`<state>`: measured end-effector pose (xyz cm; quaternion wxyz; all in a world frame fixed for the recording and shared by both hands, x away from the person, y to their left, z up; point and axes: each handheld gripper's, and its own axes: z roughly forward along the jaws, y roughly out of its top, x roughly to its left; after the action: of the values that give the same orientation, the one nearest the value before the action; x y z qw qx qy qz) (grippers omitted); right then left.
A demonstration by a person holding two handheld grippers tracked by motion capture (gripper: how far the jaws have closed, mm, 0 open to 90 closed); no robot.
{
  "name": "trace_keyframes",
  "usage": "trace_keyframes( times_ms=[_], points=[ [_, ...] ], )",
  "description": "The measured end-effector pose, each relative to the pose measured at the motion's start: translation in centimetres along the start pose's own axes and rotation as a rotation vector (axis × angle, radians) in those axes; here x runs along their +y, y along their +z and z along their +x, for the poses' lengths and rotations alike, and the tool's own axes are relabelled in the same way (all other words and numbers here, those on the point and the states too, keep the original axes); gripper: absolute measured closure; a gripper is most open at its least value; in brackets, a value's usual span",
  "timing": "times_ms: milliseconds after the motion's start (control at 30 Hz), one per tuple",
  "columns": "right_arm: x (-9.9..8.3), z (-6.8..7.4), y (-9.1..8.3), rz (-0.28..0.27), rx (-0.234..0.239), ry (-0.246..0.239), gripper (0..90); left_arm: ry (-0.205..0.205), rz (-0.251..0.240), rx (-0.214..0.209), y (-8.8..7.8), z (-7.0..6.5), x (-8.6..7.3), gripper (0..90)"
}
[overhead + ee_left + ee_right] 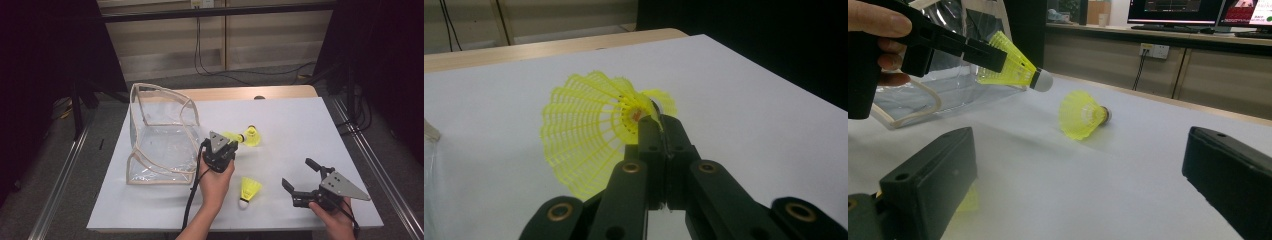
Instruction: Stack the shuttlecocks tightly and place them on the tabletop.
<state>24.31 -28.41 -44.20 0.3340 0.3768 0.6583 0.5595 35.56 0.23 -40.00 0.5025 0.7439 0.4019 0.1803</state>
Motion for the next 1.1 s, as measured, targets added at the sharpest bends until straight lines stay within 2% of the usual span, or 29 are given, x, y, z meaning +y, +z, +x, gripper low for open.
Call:
trace_keyframes(
  times_ms=[333, 500, 933, 1100],
  points=[
    [0.0, 0.0, 0.0, 0.0, 0.004, -0.003, 0.5, 0.016, 0.012, 0.011, 0.5, -0.2, -0.5, 88.6],
    [0.0, 0.0, 0.0, 0.001, 0.003, -0.005, 0.5, 0.031, 0.038, 0.008, 0.9, -0.4, -0.8, 88.5],
    [0.0, 0.0, 0.0, -0.003, 0.006, -0.007, 0.5, 0.012, 0.044, 0.016, 1.6, -0.4, -1.1, 83.1],
    [0.0, 0.0, 0.0, -0.003, 0.007, -0.008, 0.4, 0.015, 0.03, 0.024, 1.8, -0.4, -1.1, 81.3]
  ],
)
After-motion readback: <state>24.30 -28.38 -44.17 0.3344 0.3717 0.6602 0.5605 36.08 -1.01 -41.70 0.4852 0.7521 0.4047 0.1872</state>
